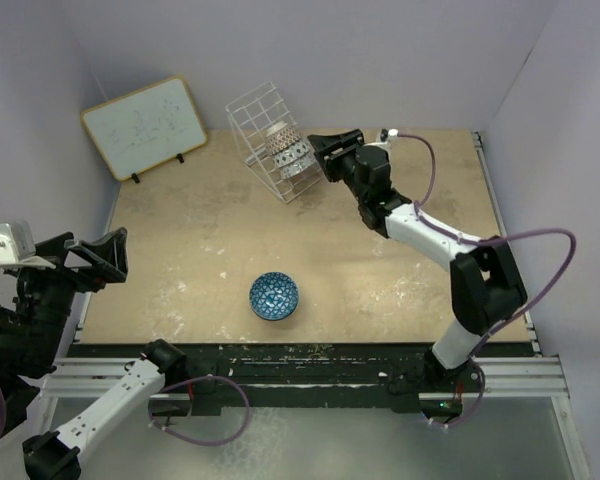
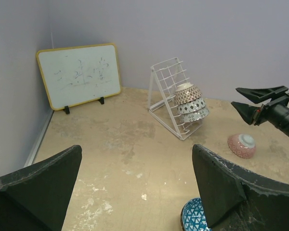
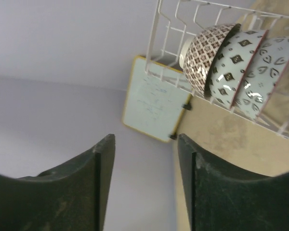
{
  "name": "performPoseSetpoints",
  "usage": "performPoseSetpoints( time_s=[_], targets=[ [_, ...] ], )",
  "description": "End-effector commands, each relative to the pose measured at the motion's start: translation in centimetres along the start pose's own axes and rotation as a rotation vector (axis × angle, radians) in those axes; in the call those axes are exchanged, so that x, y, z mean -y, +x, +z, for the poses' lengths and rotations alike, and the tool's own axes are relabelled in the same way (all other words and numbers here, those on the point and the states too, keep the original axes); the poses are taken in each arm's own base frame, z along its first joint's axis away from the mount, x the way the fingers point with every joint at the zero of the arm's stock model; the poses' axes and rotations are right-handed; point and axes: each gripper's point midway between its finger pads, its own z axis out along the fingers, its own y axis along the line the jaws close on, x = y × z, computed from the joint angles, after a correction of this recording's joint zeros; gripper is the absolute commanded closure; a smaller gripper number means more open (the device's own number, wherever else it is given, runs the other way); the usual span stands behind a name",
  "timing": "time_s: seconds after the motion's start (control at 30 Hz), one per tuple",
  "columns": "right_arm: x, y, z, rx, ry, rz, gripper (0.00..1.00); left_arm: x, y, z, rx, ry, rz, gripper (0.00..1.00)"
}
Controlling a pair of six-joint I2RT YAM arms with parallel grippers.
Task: Load the bowls into the dish rack
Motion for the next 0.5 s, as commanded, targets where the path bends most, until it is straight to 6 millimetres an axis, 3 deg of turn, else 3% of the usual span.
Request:
performPoseSetpoints(
  time_s=[0.0, 0.3, 0.47],
  targets=[
    [1.3, 3.1, -4.2, -0.139, 0.109, -0.394, 0.38, 1.3, -0.9, 1.4, 0.019, 0.022, -0.003, 0.01],
    [5.3, 13.1, -15.4, -0.463, 0.217, -1.002, 0.34, 2.2, -1.2, 2.6, 0.026, 0.034, 0.011, 0.01],
    [7.4, 17.1, -20.4, -0.686, 0.188, -1.1, 0.35, 2.1, -1.1, 2.8, 0.027, 0.029, 0.012, 0.01]
  ],
)
